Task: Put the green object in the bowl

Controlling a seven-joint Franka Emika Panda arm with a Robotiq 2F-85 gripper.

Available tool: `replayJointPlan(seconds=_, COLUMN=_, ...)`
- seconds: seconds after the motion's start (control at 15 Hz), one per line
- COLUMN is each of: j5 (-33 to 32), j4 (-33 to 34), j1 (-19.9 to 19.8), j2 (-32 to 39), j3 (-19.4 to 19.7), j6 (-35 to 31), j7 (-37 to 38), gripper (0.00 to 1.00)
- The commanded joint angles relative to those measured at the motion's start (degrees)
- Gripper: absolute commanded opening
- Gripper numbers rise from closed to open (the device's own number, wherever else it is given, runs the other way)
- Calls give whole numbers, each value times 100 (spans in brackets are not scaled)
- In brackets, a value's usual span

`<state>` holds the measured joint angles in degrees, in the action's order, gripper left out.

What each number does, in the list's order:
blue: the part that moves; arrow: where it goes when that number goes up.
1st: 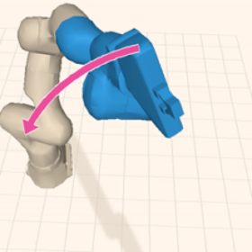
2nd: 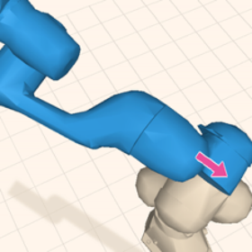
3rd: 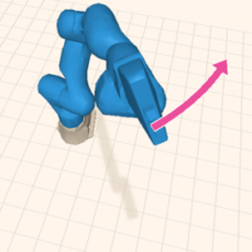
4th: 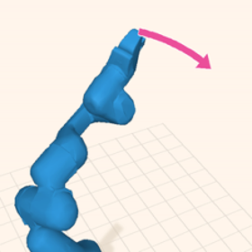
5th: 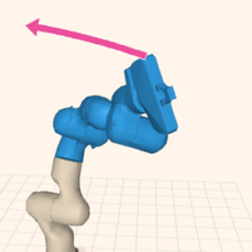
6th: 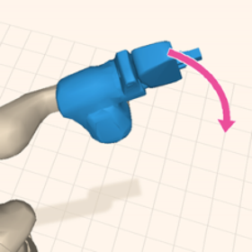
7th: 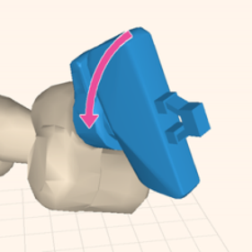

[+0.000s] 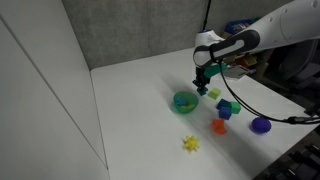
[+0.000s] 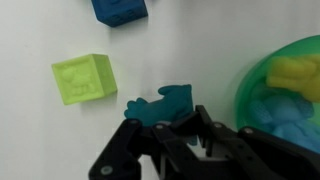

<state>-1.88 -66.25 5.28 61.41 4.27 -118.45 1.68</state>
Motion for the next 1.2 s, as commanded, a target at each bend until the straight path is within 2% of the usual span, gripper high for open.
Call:
replayJointPlan(seconds=0.0, j5=-261, j4=-122, j1=259, j2=-397, j3=-31, j6=-47, j7=286, gripper=3)
replayJointPlan(seconds=0.4, j5=-432, j4=-379, j1=648, j2=-833, j3=-124, j6=-145, j7=434, gripper=3)
replayJointPlan(seconds=0.47, j5=-410, j4=-421, j1=666, j2=-864, j3=-163, j6=-122, j7=411, gripper=6)
replayJointPlan(seconds=0.53, j5=-395, j4=-460, j1=685, j2=-894, j3=-193, j6=-97, j7=410, gripper=21)
replayJointPlan(seconds=0.6, j5=-366, j4=-497, j1=684, j2=-917, j3=-233, j6=-62, j7=395, gripper=31)
replayJointPlan(seconds=0.67, j5=-326, j4=-509, j1=663, j2=-934, j3=-282, j6=-2, j7=361, gripper=34)
replayJointPlan(seconds=1.13, j5=-193, j4=-1149, j1=443, j2=-1545, j3=-451, j6=-67, j7=266, gripper=88)
